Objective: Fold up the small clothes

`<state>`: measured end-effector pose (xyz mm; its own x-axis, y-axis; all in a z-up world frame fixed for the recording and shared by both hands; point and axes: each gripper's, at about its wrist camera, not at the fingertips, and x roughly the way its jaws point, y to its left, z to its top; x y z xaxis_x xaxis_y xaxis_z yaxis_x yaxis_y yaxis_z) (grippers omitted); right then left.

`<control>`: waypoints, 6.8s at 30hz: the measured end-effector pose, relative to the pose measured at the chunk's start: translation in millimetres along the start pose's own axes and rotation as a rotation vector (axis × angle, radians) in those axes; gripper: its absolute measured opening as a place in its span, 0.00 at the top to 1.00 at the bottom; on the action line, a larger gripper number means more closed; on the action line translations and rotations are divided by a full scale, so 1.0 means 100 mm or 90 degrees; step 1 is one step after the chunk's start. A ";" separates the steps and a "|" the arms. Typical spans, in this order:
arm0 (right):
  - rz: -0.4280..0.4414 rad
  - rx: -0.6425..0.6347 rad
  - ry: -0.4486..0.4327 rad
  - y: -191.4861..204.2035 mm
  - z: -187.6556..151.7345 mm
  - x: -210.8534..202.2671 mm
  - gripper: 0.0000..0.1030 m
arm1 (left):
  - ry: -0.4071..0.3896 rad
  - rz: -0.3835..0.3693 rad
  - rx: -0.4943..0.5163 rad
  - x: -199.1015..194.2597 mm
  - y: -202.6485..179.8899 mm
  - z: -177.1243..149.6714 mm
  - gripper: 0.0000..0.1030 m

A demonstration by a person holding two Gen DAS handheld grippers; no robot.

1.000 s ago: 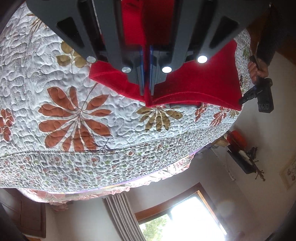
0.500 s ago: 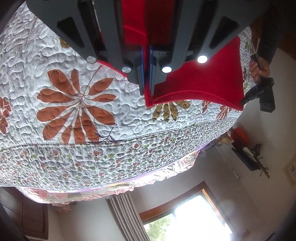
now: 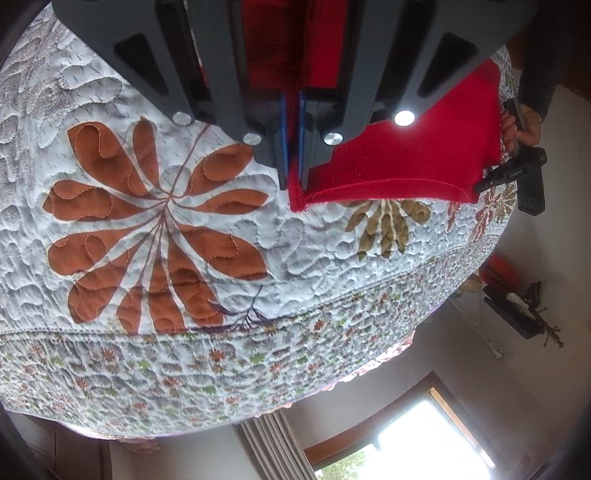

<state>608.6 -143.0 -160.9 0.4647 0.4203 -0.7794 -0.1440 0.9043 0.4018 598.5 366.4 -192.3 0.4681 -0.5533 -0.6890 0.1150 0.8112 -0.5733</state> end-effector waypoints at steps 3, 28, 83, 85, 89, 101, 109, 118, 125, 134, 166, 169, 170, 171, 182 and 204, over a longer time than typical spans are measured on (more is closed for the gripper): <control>-0.011 0.000 0.002 -0.02 -0.06 0.00 0.78 | -0.007 0.037 0.022 -0.13 -0.09 0.00 0.91; 0.076 -0.091 -0.054 0.81 -1.50 -0.85 0.67 | 0.005 -0.079 0.176 -0.81 -1.04 -1.58 0.49; -0.390 -0.793 -0.222 4.05 -3.09 1.05 0.37 | 0.180 -0.247 -0.085 0.10 -0.01 -0.34 0.05; -0.387 -0.787 -0.226 4.12 -3.07 1.09 0.37 | 0.182 -0.233 -0.086 0.15 -0.02 -0.33 0.09; -0.381 -0.780 -0.239 4.22 -3.11 1.13 0.37 | 0.195 -0.190 -0.086 0.19 0.08 -0.35 0.57; -0.273 -0.661 -0.216 4.28 -2.76 0.79 0.94 | 0.158 -0.136 -0.091 -0.08 -0.06 -0.29 0.87; -0.206 -0.539 -0.273 4.20 -2.41 0.05 0.94 | 0.128 -0.117 -0.049 -0.42 -0.70 -0.11 0.87; -0.173 -0.435 -0.322 3.85 -2.18 -0.56 0.94 | 0.119 -0.093 0.006 -0.49 -1.50 -0.02 0.87; -0.177 -0.384 -0.346 3.40 -2.21 -0.86 0.94 | 0.126 -0.076 0.039 -0.34 -2.01 -0.02 0.87; -0.193 -0.322 -0.357 2.92 -2.18 -0.99 0.94 | 0.142 -0.052 0.064 0.03 -2.52 -0.09 0.87; -0.151 -0.142 -0.312 1.37 -2.36 -1.08 0.94 | 0.221 0.097 0.149 1.38 -3.52 -0.68 0.87; -0.146 -0.129 -0.301 1.28 -2.39 -1.03 0.94 | 0.224 0.108 0.149 1.46 -3.52 -0.73 0.87; -0.145 -0.126 -0.298 1.25 -2.40 -1.02 0.94 | 0.225 0.111 0.150 1.48 -3.53 -0.74 0.87; -0.144 -0.123 -0.296 1.23 -2.41 -1.01 0.94 | 0.226 0.113 0.152 1.50 -3.54 -0.76 0.87; 0.053 0.024 -0.223 0.56 -2.40 -0.81 0.84 | 0.160 0.038 0.135 1.46 -3.55 -0.84 0.39; 0.592 0.297 0.061 -0.39 -1.79 -0.33 0.34 | 0.106 -0.215 0.185 0.30 -3.18 -2.01 0.26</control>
<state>442.3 -179.0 -237.5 0.2691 0.9585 -0.0944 -0.0473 0.1110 0.9927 400.0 53.5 -119.9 0.2184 -0.7992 -0.5600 0.4886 0.5863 -0.6461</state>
